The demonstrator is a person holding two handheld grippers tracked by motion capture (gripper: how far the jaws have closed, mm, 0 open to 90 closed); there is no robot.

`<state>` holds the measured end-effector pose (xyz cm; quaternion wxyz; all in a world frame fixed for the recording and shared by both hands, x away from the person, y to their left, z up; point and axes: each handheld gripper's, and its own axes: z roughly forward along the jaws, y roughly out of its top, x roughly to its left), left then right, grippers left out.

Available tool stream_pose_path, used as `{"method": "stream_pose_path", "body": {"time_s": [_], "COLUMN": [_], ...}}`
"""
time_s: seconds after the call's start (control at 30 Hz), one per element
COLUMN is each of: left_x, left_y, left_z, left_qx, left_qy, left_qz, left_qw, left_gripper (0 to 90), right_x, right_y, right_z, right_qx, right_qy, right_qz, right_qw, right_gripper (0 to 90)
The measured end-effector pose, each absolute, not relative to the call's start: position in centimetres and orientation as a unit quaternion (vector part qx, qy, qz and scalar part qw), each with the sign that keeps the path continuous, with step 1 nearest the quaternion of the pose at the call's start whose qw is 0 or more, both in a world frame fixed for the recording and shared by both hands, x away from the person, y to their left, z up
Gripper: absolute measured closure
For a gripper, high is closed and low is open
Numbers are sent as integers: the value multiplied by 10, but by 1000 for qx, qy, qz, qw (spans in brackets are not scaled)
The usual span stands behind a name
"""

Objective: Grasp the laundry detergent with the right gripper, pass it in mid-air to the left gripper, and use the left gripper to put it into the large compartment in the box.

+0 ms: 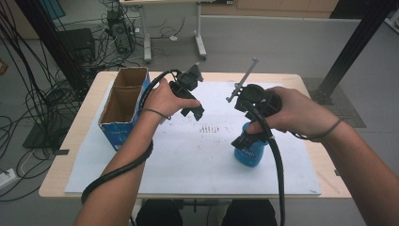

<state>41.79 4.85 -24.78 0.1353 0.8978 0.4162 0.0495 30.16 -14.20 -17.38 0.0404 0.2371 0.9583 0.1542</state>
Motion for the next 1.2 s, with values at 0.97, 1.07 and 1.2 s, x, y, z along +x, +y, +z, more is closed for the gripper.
{"method": "stream_pose_path", "body": {"time_s": [0.97,1.07,1.2], "left_x": [417,418,418], "left_y": [57,59,59], "left_z": [-259,-259,-260], "left_qx": [892,892,892], "left_qy": [427,427,428], "left_qz": [41,42,42], "left_qw": [139,139,136], "left_gripper": [98,99,99], "right_x": [307,307,307], "right_y": [-153,-159,-166], "right_z": [-183,-183,-183], "right_qx": [248,257,264], "right_qy": [955,952,950], "right_qz": [157,160,158], "right_qw": [40,44,47], "right_gripper": [68,70,70]}}
